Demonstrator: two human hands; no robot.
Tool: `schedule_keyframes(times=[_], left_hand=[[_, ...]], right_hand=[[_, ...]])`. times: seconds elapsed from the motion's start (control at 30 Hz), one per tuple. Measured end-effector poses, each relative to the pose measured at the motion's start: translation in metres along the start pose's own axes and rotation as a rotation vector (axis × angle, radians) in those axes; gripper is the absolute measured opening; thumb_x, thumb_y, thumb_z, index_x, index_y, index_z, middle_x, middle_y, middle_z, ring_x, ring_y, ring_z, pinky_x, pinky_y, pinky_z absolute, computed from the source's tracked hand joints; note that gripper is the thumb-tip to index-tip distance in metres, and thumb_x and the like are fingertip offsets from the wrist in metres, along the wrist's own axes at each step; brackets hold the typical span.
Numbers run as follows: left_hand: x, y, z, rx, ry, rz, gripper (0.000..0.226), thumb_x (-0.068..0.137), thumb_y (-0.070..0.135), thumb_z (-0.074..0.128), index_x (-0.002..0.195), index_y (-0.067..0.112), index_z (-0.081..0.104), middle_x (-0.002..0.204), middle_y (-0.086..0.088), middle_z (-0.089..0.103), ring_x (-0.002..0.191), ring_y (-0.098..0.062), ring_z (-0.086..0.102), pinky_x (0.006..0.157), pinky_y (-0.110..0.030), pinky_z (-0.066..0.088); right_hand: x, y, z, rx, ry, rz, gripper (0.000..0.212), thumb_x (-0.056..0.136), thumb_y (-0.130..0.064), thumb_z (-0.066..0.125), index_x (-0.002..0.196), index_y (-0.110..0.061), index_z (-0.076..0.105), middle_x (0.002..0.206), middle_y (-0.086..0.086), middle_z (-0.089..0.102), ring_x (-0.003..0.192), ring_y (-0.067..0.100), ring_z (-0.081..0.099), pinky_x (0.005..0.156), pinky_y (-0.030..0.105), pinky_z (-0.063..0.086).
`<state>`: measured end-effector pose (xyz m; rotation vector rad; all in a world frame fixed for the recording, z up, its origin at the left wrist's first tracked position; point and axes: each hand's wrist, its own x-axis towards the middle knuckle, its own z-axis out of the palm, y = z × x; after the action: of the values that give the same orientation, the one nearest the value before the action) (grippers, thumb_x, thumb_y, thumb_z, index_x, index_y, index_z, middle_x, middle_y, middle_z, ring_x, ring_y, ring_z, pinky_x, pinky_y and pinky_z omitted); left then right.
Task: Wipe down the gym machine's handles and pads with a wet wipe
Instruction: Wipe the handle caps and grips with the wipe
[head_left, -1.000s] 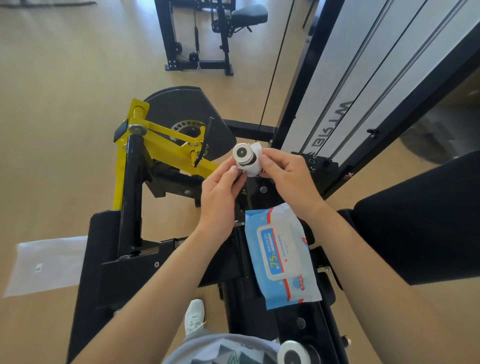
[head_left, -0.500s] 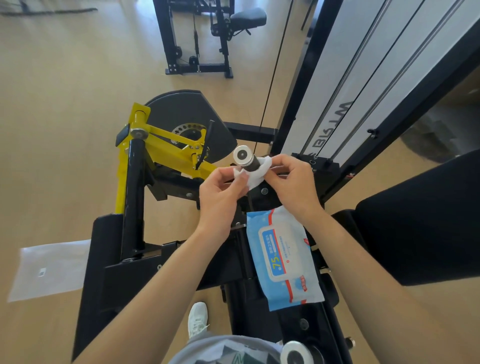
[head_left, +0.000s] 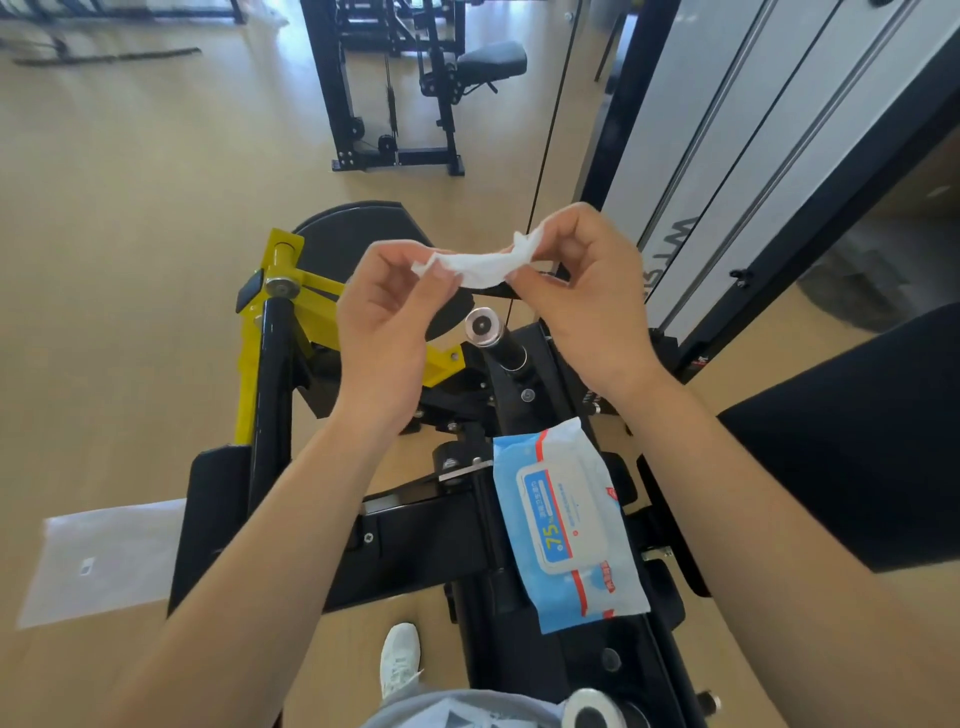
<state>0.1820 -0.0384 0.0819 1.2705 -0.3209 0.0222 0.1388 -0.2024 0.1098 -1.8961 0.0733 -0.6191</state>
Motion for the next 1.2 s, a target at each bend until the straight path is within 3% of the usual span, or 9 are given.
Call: schedule_keyframes(times=[0.07, 0.17, 0.4, 0.53, 0.63, 0.7, 0.9, 1.07, 1.2], left_hand=[[0.003, -0.014, -0.001, 0.068, -0.022, -0.043, 0.010, 0.097, 0.010, 0.068, 0.106, 0.009, 0.064, 0.104, -0.013, 0.067, 0.102, -0.026, 0.067, 0.093, -0.043, 0.056], [-0.009, -0.034, -0.002, 0.054, -0.071, -0.139, 0.012, 0.101, 0.007, 0.061, 0.112, 0.008, 0.066, 0.104, -0.004, 0.069, 0.100, -0.020, 0.066, 0.089, -0.037, 0.055], [-0.035, -0.067, 0.001, 0.037, -0.107, -0.344, 0.029, 0.108, 0.015, 0.048, 0.131, 0.014, 0.065, 0.126, -0.004, 0.070, 0.125, -0.020, 0.063, 0.107, -0.040, 0.052], [-0.032, -0.074, 0.008, 0.072, -0.180, -0.482, 0.027, 0.109, 0.013, 0.044, 0.122, 0.018, 0.068, 0.124, -0.010, 0.071, 0.122, -0.020, 0.065, 0.112, -0.045, 0.048], [-0.032, -0.076, 0.010, 0.125, -0.143, -0.453, 0.026, 0.108, 0.011, 0.049, 0.125, 0.009, 0.069, 0.116, -0.006, 0.074, 0.118, -0.019, 0.067, 0.109, -0.047, 0.051], [-0.032, -0.072, 0.007, 0.137, -0.071, -0.384, 0.024, 0.106, 0.010, 0.053, 0.121, 0.007, 0.071, 0.112, -0.004, 0.074, 0.114, -0.018, 0.068, 0.105, -0.048, 0.053], [-0.033, -0.048, 0.006, -0.099, 0.088, -0.271, 0.018, 0.101, 0.011, 0.057, 0.099, 0.018, 0.074, 0.105, -0.003, 0.074, 0.105, -0.019, 0.068, 0.093, -0.041, 0.058], [-0.038, -0.064, 0.010, -0.027, 0.030, -0.435, 0.017, 0.105, 0.012, 0.054, 0.105, 0.013, 0.071, 0.115, -0.011, 0.070, 0.114, -0.026, 0.067, 0.097, -0.039, 0.058], [-0.042, -0.059, 0.011, 0.009, 0.034, -0.411, 0.014, 0.104, 0.015, 0.058, 0.106, 0.015, 0.072, 0.113, -0.009, 0.072, 0.115, -0.026, 0.068, 0.098, -0.040, 0.058]], right_hand=[[-0.001, 0.012, 0.002, -0.044, -0.031, 0.023, 0.035, 0.087, 0.000, 0.075, 0.117, -0.010, 0.059, 0.101, -0.004, 0.069, 0.099, 0.007, 0.070, 0.084, 0.019, 0.057], [-0.013, 0.037, 0.001, -0.141, -0.135, 0.056, 0.047, 0.093, -0.006, 0.070, 0.137, -0.019, 0.058, 0.112, -0.002, 0.071, 0.105, 0.004, 0.066, 0.090, 0.012, 0.052], [-0.045, 0.077, -0.001, -0.268, -0.166, 0.139, 0.023, 0.099, -0.016, 0.065, 0.121, -0.014, 0.071, 0.108, -0.009, 0.065, 0.099, 0.000, 0.062, 0.083, 0.004, 0.047], [-0.041, 0.091, -0.003, -0.326, -0.195, 0.244, 0.022, 0.101, -0.019, 0.062, 0.119, -0.013, 0.073, 0.102, -0.002, 0.068, 0.093, 0.004, 0.062, 0.076, 0.005, 0.047], [-0.039, 0.089, -0.004, -0.337, -0.208, 0.244, 0.023, 0.101, -0.020, 0.063, 0.120, -0.016, 0.074, 0.103, -0.003, 0.070, 0.096, 0.007, 0.064, 0.082, 0.013, 0.051], [-0.036, 0.078, -0.005, -0.288, -0.201, 0.193, 0.023, 0.100, -0.021, 0.064, 0.121, -0.019, 0.073, 0.106, -0.007, 0.071, 0.099, 0.005, 0.064, 0.085, 0.010, 0.051], [-0.033, 0.049, -0.003, -0.163, -0.161, 0.046, 0.022, 0.099, -0.018, 0.066, 0.120, -0.018, 0.073, 0.115, -0.001, 0.074, 0.107, 0.004, 0.066, 0.087, 0.010, 0.051], [-0.038, 0.075, -0.002, -0.264, -0.173, 0.180, 0.020, 0.100, -0.024, 0.065, 0.117, -0.017, 0.073, 0.108, -0.005, 0.074, 0.102, 0.003, 0.067, 0.086, 0.017, 0.056], [-0.038, 0.071, -0.002, -0.266, -0.175, 0.203, 0.018, 0.099, -0.025, 0.066, 0.115, -0.019, 0.073, 0.106, -0.009, 0.073, 0.100, 0.002, 0.066, 0.081, 0.009, 0.050]])
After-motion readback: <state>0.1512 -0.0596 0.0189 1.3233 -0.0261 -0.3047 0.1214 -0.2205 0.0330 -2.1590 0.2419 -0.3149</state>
